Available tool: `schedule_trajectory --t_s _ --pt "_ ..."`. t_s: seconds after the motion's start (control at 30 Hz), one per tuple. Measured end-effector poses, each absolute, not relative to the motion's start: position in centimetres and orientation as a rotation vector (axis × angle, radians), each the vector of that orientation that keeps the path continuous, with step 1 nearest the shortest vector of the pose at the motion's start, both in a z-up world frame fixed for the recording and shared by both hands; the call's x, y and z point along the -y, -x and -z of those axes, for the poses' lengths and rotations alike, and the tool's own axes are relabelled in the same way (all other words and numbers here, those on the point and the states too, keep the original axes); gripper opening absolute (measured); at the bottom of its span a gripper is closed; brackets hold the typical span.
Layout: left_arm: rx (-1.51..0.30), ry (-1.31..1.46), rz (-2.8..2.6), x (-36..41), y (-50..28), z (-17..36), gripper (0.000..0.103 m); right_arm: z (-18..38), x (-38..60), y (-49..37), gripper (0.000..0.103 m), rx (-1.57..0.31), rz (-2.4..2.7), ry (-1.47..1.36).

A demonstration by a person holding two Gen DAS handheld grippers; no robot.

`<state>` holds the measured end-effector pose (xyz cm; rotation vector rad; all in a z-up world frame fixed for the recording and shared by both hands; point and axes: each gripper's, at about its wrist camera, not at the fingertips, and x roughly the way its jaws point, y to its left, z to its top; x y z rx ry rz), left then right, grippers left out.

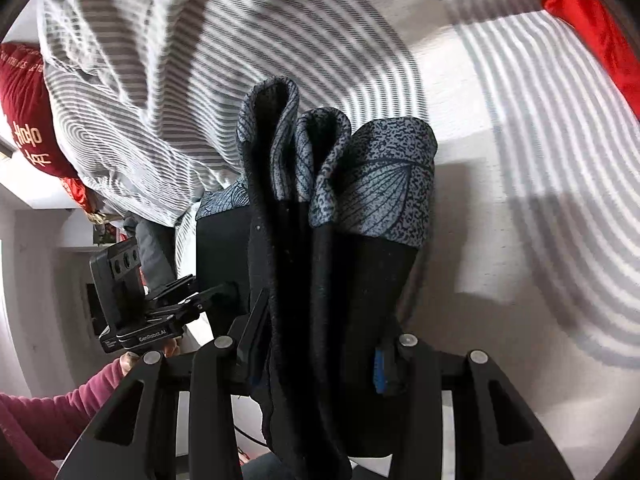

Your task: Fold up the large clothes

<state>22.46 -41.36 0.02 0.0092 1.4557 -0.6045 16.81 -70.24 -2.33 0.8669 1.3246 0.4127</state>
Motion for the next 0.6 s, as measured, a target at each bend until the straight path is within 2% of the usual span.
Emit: schedule_trajectory --t_s 0.33,0.4,0.53,0.6 --pt "-1.439 -0.035 0.566 40.5 -21.4 1.6 0.058 5.9 71.0 -16.8 0.047 -1.349 -0.406 -0.865" --pt "-1.433 -0.043 0.563 40.9 -21.4 1.7 0.058 6.6 71.1 -16.4 0.051 -1.352 -0.388 -0.87" --pt "-1.422 -0.055 0.527 40.9 -21.3 1.0 0.058 6.6 71.2 -16.2 0.067 -1.381 -0.325 -0.858" --pt "-1.412 -0.062 0.514 40.8 -21.3 0.3 0.058 6.1 71.1 -16.1 0.07 -1.402 -0.316 -0.833"
